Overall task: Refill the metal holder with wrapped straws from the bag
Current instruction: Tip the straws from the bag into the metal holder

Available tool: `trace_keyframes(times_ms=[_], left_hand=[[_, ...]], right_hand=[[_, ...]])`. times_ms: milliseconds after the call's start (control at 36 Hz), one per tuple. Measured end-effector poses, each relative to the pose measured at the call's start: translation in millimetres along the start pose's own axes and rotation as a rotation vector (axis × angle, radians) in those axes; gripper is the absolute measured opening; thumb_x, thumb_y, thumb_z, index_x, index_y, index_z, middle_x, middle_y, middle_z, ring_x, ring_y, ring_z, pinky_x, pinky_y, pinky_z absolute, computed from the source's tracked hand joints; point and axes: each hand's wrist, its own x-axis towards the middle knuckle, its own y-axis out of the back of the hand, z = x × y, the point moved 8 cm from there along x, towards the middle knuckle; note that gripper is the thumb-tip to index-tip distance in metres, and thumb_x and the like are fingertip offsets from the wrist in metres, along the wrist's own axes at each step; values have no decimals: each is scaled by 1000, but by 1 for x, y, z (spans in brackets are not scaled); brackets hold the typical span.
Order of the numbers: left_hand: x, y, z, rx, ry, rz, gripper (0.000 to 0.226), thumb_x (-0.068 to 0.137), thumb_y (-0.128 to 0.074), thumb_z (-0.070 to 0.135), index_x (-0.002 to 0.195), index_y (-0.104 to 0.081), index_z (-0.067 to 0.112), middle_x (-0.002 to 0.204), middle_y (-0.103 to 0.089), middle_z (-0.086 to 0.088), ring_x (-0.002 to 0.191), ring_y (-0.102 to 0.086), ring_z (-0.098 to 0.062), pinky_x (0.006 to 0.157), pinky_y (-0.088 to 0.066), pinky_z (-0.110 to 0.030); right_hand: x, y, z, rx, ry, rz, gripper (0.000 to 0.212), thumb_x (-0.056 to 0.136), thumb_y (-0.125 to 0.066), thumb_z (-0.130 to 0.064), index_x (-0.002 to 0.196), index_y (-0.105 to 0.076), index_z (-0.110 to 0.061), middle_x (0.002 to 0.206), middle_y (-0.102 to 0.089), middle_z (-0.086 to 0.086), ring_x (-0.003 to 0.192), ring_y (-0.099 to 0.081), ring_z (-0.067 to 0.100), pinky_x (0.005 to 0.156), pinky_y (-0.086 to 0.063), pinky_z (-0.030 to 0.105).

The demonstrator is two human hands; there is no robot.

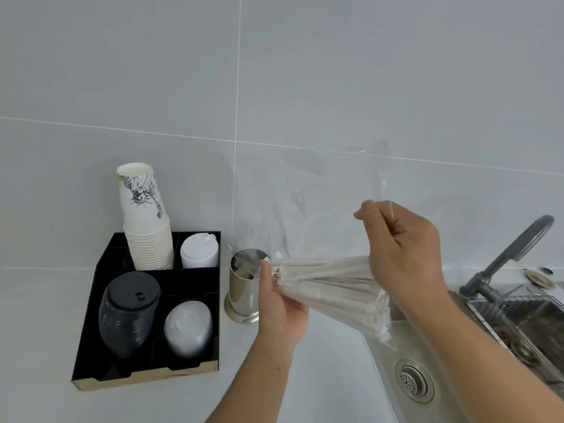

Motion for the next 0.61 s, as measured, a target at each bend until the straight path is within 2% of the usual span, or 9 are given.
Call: trace_keyframes(times_ms=[56, 111, 194, 250, 306, 444, 500, 528, 611], left_hand=[[2, 3, 1, 6, -13, 13, 61, 80, -62, 58, 113, -73, 8, 122, -69, -19, 115, -64, -32, 99, -51, -40], [4, 5, 1, 10, -12, 38, 62, 78, -64, 58, 113, -72, 8, 118, -69, -17, 112, -66, -31, 94, -55, -39], [7, 7, 0, 1, -5, 76, 69, 75, -67, 57, 123, -67, 9, 125, -68, -16, 115, -65, -31, 92, -56, -39], [10, 7, -1, 0, -10, 73, 64, 75, -67, 58, 118, -72, 10, 125, -68, -16, 115, -65, -31, 94, -55, -40], [12, 8, 0, -6, -15, 70, 59, 76, -65, 59, 112, -75, 13, 124, -69, -15, 115, -65, -30, 97, -53, -40], [17, 9, 4, -29, 0, 100, 62, 80, -63, 59, 116, -72, 11, 125, -68, -16, 114, -66, -31, 104, -47, -43], [17, 8, 4, -31, 5, 121, 65, 84, -59, 59, 125, -66, 9, 127, -67, -17, 115, -65, -31, 106, -45, -45], [17, 7, 5, -36, 7, 127, 65, 86, -58, 59, 127, -64, 9, 128, -66, -18, 116, -64, -32, 107, -45, -45], [20, 7, 6, -57, 3, 143, 64, 89, -54, 59, 127, -64, 9, 123, -69, -17, 112, -67, -31, 95, -54, -41]], right_hand=[[5, -6, -1, -13, 6, -10, 50, 98, -51, -27, 73, -53, 17, 51, -27, 5, 49, -38, 16, 59, -40, 8], [9, -11, -2, -27, 23, -20, 50, 99, -51, -25, 68, -50, 14, 49, -26, -3, 46, -42, 7, 63, -45, 12], [14, -18, -1, -29, 40, -31, 50, 100, -52, -22, 65, -49, 14, 48, -25, -4, 46, -47, 4, 67, -47, 11], [16, -21, 1, -39, 35, -39, 49, 100, -52, -23, 69, -52, 16, 48, -27, -4, 46, -41, 8, 68, -48, 15], [18, -23, 4, -48, 25, -41, 48, 100, -51, -23, 72, -54, 17, 48, -27, -4, 46, -38, 9, 65, -47, 10], [22, -27, 12, -57, -14, -44, 47, 100, -51, -22, 73, -56, 17, 46, -24, -6, 43, -47, 3, 60, -44, 7], [25, -29, 13, -68, -16, -43, 47, 99, -52, -21, 72, -55, 17, 45, -24, -6, 43, -48, 2, 58, -47, 14], [27, -31, 13, -75, -15, -46, 48, 99, -52, -22, 71, -55, 17, 45, -25, -5, 43, -45, 4, 62, -48, 22], [33, -36, 13, -96, -23, -59, 48, 98, -52, -24, 72, -55, 16, 46, -28, -4, 45, -43, 7, 69, -48, 34]])
